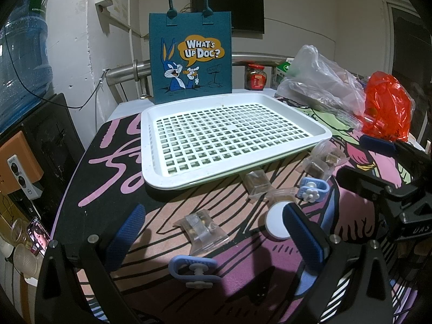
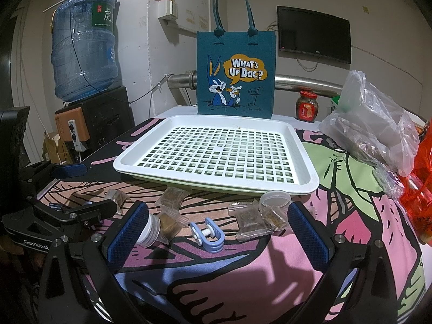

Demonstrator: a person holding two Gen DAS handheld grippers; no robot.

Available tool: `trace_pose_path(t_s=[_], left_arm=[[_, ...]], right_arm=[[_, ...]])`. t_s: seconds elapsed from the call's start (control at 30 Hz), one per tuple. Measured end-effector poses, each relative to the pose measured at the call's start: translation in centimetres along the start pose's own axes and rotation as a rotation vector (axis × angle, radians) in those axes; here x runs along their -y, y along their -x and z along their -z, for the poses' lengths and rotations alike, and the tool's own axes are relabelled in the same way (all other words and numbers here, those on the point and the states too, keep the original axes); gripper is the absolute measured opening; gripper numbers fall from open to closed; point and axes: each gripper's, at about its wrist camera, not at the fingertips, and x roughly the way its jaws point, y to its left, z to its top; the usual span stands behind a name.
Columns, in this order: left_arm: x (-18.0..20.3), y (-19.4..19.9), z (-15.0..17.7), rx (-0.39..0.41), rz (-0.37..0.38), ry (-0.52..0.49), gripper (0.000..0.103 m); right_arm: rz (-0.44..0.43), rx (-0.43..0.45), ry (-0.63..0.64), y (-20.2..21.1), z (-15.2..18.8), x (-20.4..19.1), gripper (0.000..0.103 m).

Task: Organize objects

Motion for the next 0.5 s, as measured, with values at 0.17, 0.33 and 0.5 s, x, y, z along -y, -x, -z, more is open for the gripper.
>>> trace_pose_path(t_s=[0.17, 0.33, 0.5], left_arm=[[0.06, -0.04, 0.01, -0.001, 0.001, -0.001, 0.103], [0.18, -0.02, 0.02, -0.001, 0.000, -0.001, 0.103], [0.19, -0.06, 0.01, -0.001, 0.000, -0.002, 0.103]], right_arm=[[0.000, 0.001, 0.000, 0.01, 0.00, 0.03, 0.103], [0.000, 0.001, -0.001, 0.02, -0.01, 0.02, 0.103], [0.000, 0.001, 0.000, 0.01, -0.04, 0.03, 0.103]])
